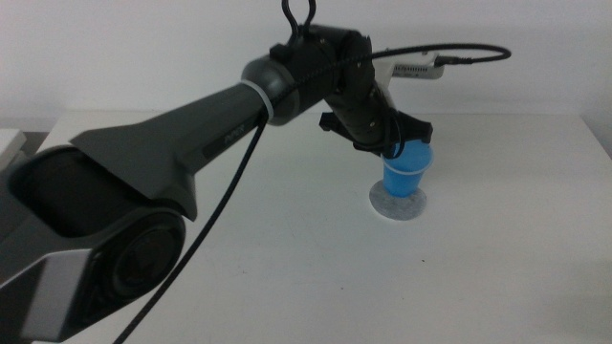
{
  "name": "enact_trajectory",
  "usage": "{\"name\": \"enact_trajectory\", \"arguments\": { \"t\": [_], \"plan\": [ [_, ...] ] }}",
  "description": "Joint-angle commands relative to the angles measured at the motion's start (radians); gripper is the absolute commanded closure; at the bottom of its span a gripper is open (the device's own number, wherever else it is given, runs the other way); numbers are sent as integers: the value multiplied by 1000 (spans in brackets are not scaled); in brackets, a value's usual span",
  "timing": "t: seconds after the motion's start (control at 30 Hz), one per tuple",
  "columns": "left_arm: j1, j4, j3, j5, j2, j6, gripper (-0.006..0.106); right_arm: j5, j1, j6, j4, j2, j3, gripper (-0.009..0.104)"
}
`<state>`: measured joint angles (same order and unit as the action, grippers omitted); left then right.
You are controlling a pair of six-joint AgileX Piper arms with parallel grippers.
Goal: Place an empty cup on a cup mat.
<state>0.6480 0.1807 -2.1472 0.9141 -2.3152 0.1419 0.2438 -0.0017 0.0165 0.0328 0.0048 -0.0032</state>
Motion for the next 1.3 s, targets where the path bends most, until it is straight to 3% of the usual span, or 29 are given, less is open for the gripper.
{"name": "enact_trajectory", "arguments": {
  "t": [0.0,0.3,0.6,0.7,0.87,0.93,1.03,1.2,1.23,1.27],
  "plan": [
    [1,11,-9,-39,-16,13,102,-5,1,4,6,-5,3,2],
    [1,11,-9,-77,-42,21,100,-5,1,4,6,-5,3,2],
    [1,23,-9,-47,-70,17,79,-5,1,4,6,-5,3,2],
    [1,36,-9,-43,-70,16,62,-5,1,4,6,-5,3,2],
    [-23,69,-14,19,-43,-23,18,-5,1,4,6,-5,3,2],
    [-46,100,-23,68,-1,-50,7,-5,1,4,6,-5,3,2],
    [-62,114,-17,107,100,-89,7,-5,1,4,6,-5,3,2],
    [-51,-23,64,151,294,-90,7,-5,1,4,6,-5,3,2],
    [-51,-31,116,136,340,-93,7,-5,1,4,6,-5,3,2],
    [-62,-29,420,23,543,-135,7,-5,1,4,6,-5,3,2]
  ]
}}
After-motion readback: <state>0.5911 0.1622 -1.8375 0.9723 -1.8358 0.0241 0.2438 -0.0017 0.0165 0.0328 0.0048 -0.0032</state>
